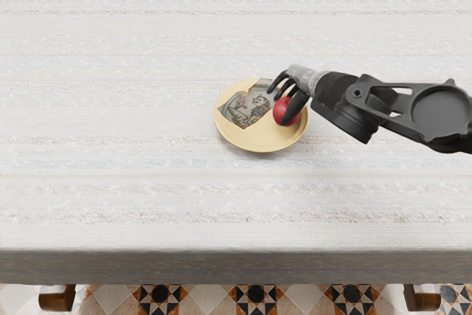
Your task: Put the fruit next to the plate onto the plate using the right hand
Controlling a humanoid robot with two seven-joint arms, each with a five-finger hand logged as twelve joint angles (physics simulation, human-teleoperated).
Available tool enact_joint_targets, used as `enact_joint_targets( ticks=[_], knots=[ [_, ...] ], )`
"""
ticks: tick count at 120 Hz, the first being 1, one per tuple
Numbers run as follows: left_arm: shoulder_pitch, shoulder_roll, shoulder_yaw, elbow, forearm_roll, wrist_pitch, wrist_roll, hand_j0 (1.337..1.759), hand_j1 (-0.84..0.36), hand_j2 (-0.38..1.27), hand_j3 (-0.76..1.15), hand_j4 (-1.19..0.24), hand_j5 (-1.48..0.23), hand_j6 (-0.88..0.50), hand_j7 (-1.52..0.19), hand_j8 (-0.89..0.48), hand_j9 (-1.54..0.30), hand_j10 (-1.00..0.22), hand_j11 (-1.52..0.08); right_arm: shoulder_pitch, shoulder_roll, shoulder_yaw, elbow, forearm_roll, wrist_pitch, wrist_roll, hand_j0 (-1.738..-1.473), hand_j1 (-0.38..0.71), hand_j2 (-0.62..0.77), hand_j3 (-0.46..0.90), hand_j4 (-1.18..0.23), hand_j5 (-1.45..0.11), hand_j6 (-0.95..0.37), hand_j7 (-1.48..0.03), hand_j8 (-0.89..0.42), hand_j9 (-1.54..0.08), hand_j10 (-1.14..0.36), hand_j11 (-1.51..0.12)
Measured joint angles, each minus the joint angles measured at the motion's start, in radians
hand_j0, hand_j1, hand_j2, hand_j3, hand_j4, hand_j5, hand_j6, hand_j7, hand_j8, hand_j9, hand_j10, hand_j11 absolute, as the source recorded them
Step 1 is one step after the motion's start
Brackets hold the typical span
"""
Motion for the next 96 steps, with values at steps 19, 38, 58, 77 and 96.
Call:
enact_joint_targets(
  ticks=[19,38,58,77,96],
  knots=[
    [0.0,0.0,0.0,0.0,0.0,0.0,0.0,1.658,0.34,0.0,0.0,-0.01,-0.01,-0.01,-0.01,-0.01,-0.01,-0.01,-0.01,0.003,0.0,0.0,0.0,0.0,-0.014,0.0,-1.658,0.07,-0.01,0.0,-0.37,-0.49,-0.37,-0.48,-0.34,-0.48,-0.36,-0.48],
    [0.0,0.0,0.0,-0.002,0.001,-0.001,0.0,1.658,0.34,0.0,0.0,-0.01,-0.01,-0.01,-0.01,-0.01,-0.01,-0.01,-0.01,0.01,-0.01,0.005,0.001,0.0,-0.014,0.0,-1.658,-0.06,-0.02,0.0,-0.25,-0.33,-0.26,-0.33,-0.24,-0.33,-0.25,-0.33],
    [0.007,0.0,0.0,-0.002,0.0,-0.001,0.0,1.658,0.34,0.0,0.0,-0.01,-0.01,-0.01,-0.01,-0.01,-0.01,-0.01,-0.01,0.012,-0.062,0.023,0.006,0.002,0.0,0.0,-1.658,-0.2,-0.01,0.0,-0.13,-0.17,-0.13,-0.17,-0.12,-0.17,-0.13,-0.17],
    [0.008,0.0,0.001,-0.001,0.0,-0.001,0.0,1.658,0.34,0.0,0.0,-0.01,-0.01,-0.01,-0.01,-0.01,-0.01,-0.01,-0.01,0.0,-0.203,0.104,0.064,0.069,0.189,0.0,-1.658,-0.28,0.0,0.0,-0.06,-0.08,-0.06,-0.08,-0.06,-0.08,-0.06,-0.08],
    [0.006,0.0,0.0,-0.003,0.0,-0.002,0.0,1.658,0.34,0.0,0.0,-0.01,-0.01,-0.01,-0.01,-0.01,-0.01,-0.01,-0.01,-0.073,-0.375,0.247,0.113,0.165,0.52,0.0,-1.658,-0.32,0.0,0.0,-0.03,-0.04,-0.03,-0.04,-0.03,-0.04,-0.03,-0.04]
  ],
)
